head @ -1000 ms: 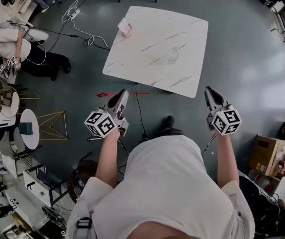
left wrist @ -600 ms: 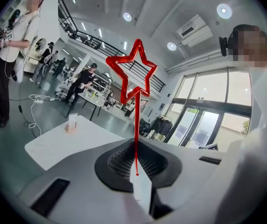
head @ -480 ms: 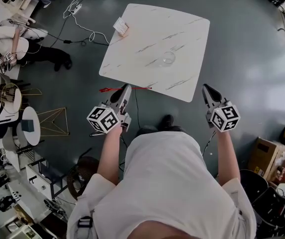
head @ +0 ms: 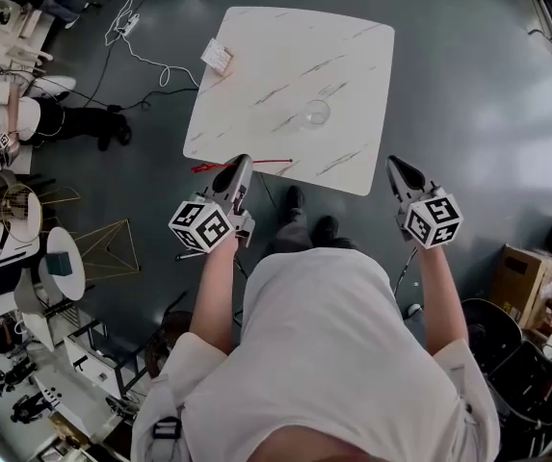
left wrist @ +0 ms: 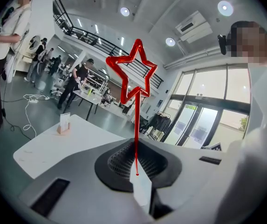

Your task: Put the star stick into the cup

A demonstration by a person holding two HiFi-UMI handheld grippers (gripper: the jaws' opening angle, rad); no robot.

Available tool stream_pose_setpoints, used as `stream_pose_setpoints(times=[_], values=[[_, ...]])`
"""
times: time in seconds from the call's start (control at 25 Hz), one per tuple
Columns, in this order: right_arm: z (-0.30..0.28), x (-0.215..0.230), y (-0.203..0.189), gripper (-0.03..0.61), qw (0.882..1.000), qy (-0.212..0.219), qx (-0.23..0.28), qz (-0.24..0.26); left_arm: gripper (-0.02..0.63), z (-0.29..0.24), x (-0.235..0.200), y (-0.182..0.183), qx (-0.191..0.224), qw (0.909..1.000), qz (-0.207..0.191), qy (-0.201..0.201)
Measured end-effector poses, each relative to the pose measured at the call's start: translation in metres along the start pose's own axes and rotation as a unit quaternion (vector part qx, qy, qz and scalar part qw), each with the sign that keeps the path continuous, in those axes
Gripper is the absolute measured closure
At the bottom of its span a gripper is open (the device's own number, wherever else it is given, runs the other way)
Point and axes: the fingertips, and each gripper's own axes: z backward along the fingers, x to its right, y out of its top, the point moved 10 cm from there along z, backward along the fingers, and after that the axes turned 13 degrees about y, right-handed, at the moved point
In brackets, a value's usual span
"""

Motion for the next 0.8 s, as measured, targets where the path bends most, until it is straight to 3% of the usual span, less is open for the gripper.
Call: stream_pose_setpoints(times=[0.12, 0.52, 0.8], values=[[-0.01, 0.003, 0.002, 0.552, 1.0, -0.013, -0.002, -0.007, 0.591, -0.021, -0.006, 0.005, -0.016, 0.9996, -0.021, -0.009], [-0.056, 0.001, 0.0, 0.551, 0.998, -0.053, -0.011, -0.037, 0.591, -0.096, -0.045, 0.02, -0.046, 0.9967, -0.038, -0.055], [-0.075, -0.002, -0.004, 0.551, 0.994, -0.091, -0.023, -0.058, 0.591, -0.163, -0.056, 0.008, -0.062, 0.9919, -0.072, -0.084]])
